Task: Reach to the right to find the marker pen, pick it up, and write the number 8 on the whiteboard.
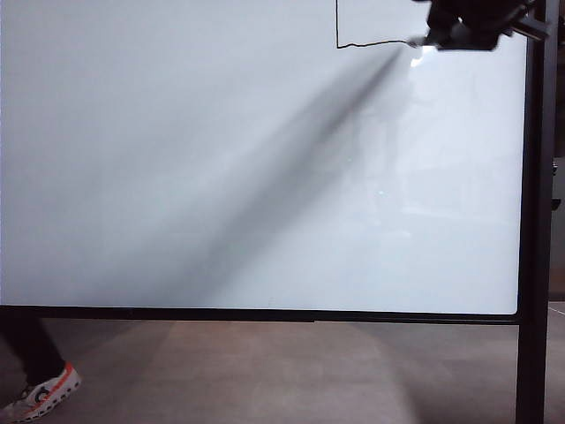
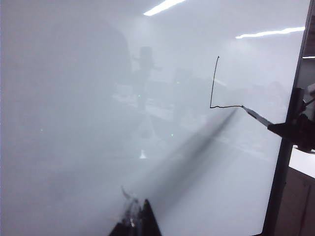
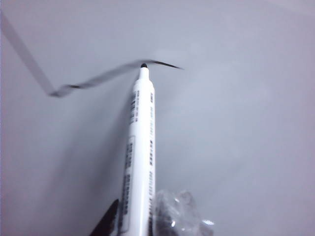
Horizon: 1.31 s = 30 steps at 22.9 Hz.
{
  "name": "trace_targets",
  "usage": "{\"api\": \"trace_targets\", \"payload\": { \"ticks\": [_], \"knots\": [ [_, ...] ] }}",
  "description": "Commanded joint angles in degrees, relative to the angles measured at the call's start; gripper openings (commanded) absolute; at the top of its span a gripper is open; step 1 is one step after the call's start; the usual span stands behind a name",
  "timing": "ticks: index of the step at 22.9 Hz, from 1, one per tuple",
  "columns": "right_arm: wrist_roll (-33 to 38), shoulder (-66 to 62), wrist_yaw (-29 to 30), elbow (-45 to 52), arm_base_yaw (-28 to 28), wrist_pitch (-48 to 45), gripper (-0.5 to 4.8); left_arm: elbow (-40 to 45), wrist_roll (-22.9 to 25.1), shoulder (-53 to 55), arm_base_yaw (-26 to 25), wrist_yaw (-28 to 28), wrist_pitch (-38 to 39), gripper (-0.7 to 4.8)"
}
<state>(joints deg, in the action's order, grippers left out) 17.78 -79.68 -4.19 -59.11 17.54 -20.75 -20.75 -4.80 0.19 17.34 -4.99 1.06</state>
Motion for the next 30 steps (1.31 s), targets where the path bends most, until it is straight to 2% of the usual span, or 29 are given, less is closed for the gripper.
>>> {"api": "trace_targets", "payload": {
  "ticks": [1,6,13,30],
  "knots": [
    [0.2,0.33,1.64,-1.11,2.36,-4.02,-0.06,-0.28,-0.13,0.07,0.02,-0.2,-0.7,-0.05],
    [-1.33,-1.22,2.93,-7.52,4.07,-3.02,-0.06,-0.28,-0.13,0.07,0.02,-0.2,-0.7,-0.05],
    [-2.95,-5.35,5.95,-19.17,4.09,3.02,-0.06,-0.28,-0.13,0.07,0.04,-0.17,-0.7,-0.05],
    [-3.34,-6.12,5.75,-19.96,5.22,2.95,-0.06,-0.28,-0.13,0.07,0.04,-0.2,-0.7,-0.05]
  ]
}}
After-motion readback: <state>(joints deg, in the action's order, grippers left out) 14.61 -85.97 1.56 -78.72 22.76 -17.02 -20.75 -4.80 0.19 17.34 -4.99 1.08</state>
